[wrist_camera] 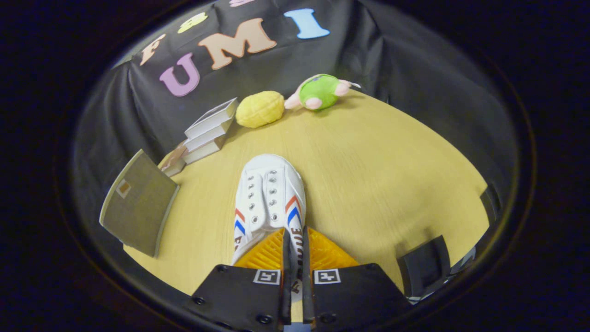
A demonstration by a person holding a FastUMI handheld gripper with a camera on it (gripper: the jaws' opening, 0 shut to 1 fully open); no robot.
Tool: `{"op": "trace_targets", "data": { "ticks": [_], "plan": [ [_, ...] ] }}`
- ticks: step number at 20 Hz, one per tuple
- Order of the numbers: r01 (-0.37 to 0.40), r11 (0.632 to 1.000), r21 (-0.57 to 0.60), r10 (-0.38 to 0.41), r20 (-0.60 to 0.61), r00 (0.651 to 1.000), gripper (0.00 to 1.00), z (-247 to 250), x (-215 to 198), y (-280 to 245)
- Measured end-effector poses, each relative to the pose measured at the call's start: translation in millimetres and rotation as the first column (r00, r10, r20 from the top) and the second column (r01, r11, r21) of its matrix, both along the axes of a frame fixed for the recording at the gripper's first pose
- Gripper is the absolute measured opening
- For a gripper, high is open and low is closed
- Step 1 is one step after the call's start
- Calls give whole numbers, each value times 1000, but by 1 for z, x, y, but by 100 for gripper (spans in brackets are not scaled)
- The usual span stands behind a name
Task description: Open the storage box then place both shoes into the box .Put the left shoe in first, then the right shoe, with the right side of both shoes facing outward in a uniform manner.
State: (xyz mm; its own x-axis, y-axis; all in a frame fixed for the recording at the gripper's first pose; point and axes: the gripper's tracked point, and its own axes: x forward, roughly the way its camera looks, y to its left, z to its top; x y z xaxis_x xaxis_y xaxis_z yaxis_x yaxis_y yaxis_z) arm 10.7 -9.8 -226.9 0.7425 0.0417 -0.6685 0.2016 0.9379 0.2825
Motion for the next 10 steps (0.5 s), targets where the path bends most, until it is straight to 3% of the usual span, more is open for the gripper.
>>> {"op": "trace_targets", "data": {
  "ticks": [4,10],
  "plan": [
    [51,963,263,-56,14,998,12,0,0,-4],
    [31,931,364,-51,47,998,12,10,8,19]
  ]
}}
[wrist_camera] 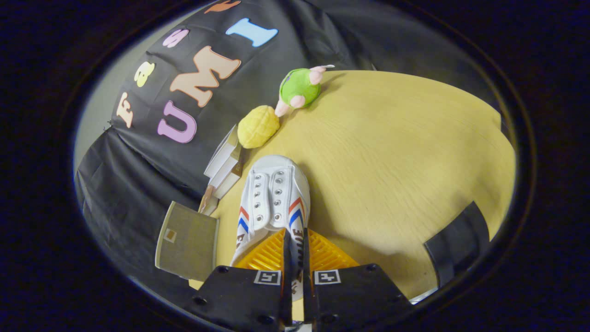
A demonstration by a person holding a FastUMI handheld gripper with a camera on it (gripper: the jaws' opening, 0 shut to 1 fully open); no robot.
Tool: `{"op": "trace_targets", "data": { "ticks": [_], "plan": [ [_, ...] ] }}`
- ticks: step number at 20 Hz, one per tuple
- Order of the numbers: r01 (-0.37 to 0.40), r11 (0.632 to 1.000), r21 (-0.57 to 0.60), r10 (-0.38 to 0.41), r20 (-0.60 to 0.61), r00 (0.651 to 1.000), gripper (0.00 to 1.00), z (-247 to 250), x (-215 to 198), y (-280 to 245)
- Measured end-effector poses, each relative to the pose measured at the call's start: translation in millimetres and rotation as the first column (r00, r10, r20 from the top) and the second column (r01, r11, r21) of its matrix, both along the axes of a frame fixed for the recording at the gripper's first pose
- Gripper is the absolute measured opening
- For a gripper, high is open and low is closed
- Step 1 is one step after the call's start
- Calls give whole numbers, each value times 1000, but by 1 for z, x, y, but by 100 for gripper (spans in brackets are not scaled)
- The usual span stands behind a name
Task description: Open the storage box then place both shoes into the box .Put the left shoe in first, then the right shoe, with the right side of both shoes facing outward in a uniform manner.
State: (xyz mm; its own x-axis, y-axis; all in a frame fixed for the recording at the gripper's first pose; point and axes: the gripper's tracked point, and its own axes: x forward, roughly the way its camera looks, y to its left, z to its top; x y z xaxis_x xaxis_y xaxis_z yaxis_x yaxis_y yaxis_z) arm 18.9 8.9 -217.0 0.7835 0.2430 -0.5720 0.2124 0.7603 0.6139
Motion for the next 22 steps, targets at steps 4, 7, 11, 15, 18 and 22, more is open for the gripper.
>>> {"op": "trace_targets", "data": {
  "ticks": [4,7,11,15,18,22],
  "plan": [
    [-72,993,94,67,54,996,12,31,2,44],
    [-129,984,120,119,93,989,12,55,6,79],
    [-202,960,193,179,131,975,12,86,11,131],
    [-238,945,225,203,167,965,12,110,21,174],
    [-273,939,209,238,180,954,12,125,27,209],
    [-331,924,193,299,180,937,12,137,34,269]
  ]
}}
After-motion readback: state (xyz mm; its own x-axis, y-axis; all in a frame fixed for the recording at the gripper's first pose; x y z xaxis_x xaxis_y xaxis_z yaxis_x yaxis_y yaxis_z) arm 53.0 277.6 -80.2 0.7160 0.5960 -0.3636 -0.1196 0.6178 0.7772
